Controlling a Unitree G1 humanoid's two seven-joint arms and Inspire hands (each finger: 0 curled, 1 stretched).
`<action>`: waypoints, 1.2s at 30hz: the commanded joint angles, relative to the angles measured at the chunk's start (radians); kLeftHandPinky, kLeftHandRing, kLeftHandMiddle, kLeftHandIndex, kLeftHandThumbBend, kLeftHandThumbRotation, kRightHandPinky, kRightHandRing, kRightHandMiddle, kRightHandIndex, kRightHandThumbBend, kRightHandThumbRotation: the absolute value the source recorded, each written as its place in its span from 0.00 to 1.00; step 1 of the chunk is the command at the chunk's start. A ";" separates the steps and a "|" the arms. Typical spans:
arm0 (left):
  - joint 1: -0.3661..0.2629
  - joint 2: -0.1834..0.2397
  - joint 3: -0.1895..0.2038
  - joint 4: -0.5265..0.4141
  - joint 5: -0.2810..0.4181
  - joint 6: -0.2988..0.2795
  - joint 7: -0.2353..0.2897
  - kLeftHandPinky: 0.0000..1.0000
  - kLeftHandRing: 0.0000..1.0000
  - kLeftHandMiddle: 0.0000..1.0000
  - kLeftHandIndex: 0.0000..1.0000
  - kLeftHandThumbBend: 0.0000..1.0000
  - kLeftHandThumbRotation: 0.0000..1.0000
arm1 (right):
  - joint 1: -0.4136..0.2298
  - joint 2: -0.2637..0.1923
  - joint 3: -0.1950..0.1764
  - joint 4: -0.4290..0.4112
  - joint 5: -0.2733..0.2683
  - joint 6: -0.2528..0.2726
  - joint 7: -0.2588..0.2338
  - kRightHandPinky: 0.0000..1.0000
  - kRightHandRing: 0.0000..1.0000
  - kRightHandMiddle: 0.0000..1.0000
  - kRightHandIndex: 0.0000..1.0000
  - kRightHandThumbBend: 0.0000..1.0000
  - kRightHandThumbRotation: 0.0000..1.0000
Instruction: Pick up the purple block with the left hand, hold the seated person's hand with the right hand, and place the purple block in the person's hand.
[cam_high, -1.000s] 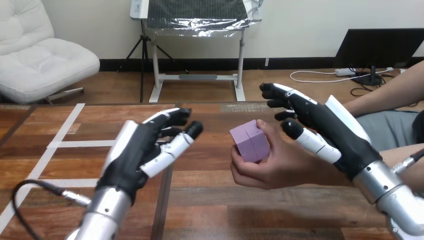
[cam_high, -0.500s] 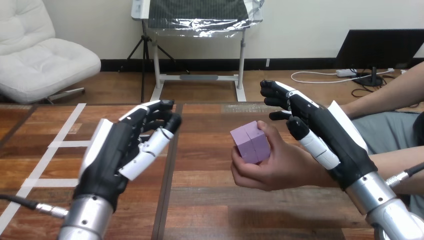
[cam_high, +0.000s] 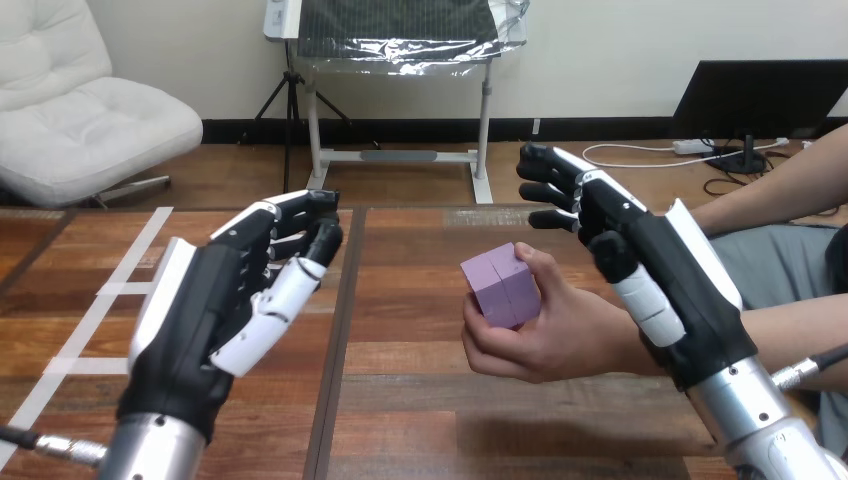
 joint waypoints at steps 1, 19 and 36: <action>0.009 0.007 0.026 -0.068 -0.032 -0.072 -0.007 0.56 0.70 0.74 0.74 0.43 0.80 | 0.001 0.027 -0.016 -0.080 0.041 -0.020 0.002 0.79 0.86 0.88 0.88 0.89 0.99; 0.096 -0.090 0.016 -0.073 -0.124 -0.265 0.051 0.43 0.65 0.67 0.66 0.51 0.79 | 0.123 0.091 0.025 -0.218 0.156 0.016 0.038 0.79 0.85 0.86 0.86 0.94 0.99; 0.134 -0.132 -0.034 -0.047 -0.171 -0.358 0.085 0.38 0.67 0.68 0.67 0.53 0.79 | 0.184 0.128 0.046 -0.262 0.199 0.027 0.060 0.78 0.84 0.86 0.85 0.93 1.00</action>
